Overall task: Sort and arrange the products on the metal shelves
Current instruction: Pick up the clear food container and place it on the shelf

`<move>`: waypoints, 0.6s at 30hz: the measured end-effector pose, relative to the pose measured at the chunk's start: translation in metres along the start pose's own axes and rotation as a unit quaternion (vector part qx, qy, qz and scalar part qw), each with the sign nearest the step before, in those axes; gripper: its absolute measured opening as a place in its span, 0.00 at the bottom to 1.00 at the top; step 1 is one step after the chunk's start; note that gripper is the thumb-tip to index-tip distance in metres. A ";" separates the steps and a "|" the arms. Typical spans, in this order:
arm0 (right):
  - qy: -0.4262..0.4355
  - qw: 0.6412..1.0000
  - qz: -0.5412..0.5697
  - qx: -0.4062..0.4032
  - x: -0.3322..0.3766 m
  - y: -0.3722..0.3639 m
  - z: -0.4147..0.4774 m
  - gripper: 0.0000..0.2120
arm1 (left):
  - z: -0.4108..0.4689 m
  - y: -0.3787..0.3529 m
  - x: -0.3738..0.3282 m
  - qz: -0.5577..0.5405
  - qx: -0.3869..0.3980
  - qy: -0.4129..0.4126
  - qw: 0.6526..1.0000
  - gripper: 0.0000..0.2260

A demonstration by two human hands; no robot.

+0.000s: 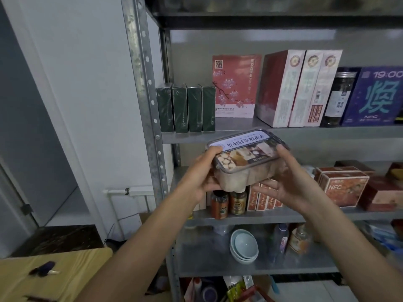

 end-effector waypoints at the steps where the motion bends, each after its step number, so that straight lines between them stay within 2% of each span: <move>1: -0.009 1.000 -0.008 -0.003 0.005 0.002 -0.002 0.33 | 0.001 0.002 -0.001 -0.004 -0.007 0.002 1.000 0.12; 4: -0.043 0.999 -0.005 -0.010 0.015 0.008 -0.003 0.35 | 0.003 0.008 -0.006 -0.017 -0.027 0.003 0.999 0.11; 6: -0.053 0.998 0.030 0.012 0.016 0.003 -0.004 0.33 | 0.002 0.005 -0.007 -0.022 -0.034 -0.004 0.999 0.11; 8: -0.043 0.995 0.082 0.024 0.012 -0.007 -0.005 0.31 | -0.002 -0.003 -0.005 -0.040 -0.038 -0.013 0.998 0.12; 10: -0.028 0.990 0.136 -0.001 0.003 -0.015 -0.005 0.31 | -0.005 -0.013 -0.003 -0.069 -0.047 -0.013 0.996 0.14; 13: 0.014 0.991 0.129 -0.011 -0.008 -0.026 -0.004 0.30 | -0.007 -0.029 0.000 -0.094 -0.051 -0.030 0.994 0.19; 18: 0.070 0.994 0.083 -0.026 0.004 -0.024 -0.001 0.19 | -0.012 -0.027 -0.001 -0.034 0.035 -0.053 0.997 0.25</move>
Point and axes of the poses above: each hand's wrist, its own z-axis towards the middle knuckle, its own y-axis out of the back of the hand, x = y × z, the point moved 2 cm from there along z, towards the middle knuckle, and after that the axes turned 8 degrees about z, right-handed, at the moved point
